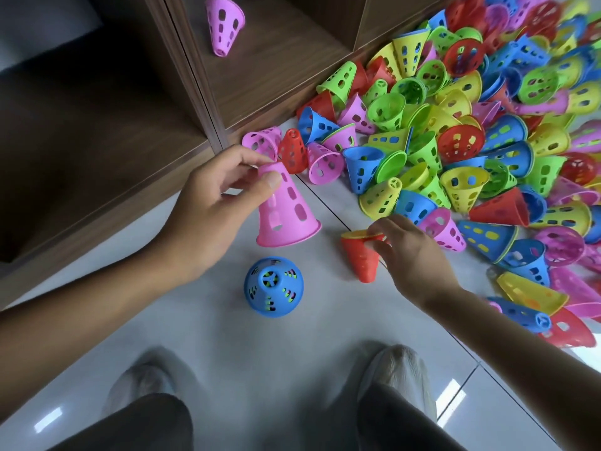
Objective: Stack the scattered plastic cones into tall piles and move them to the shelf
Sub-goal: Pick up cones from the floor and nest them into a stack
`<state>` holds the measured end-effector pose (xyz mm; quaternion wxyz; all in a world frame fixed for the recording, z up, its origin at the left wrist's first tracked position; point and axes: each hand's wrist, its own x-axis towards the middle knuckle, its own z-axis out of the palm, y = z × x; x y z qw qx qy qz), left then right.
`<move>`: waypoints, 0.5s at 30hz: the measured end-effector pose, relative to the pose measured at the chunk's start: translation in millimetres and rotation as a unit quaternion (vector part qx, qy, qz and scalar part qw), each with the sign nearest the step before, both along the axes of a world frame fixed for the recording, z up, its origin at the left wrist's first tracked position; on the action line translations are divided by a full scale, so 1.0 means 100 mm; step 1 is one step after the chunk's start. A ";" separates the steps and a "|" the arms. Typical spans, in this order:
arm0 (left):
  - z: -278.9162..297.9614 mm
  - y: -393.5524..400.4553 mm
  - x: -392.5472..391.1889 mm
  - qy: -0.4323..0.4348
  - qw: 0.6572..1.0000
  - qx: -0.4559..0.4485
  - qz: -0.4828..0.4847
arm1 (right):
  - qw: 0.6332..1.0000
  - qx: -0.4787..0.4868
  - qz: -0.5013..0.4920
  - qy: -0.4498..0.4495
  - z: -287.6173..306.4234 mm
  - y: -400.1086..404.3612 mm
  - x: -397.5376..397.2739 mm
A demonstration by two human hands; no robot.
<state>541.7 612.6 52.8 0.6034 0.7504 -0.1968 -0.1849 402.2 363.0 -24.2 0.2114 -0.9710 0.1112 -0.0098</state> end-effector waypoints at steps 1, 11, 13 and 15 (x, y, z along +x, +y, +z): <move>0.05 0.02 -0.03 -0.003 1.000 -0.006 -0.011 | 1.000 0.007 -0.005 -0.003 0.01 0.02 -0.03; 0.32 0.26 -0.39 -0.061 0.995 0.023 -0.075 | 0.975 0.140 -0.148 -0.082 0.32 0.29 -0.31; 0.32 0.31 -0.48 -0.068 0.994 0.032 -0.082 | 0.956 0.210 -0.179 -0.101 0.40 0.36 -0.37; 0.30 0.36 -0.58 -0.081 0.991 0.051 -0.091 | 0.932 0.281 -0.195 -0.120 0.47 0.42 -0.42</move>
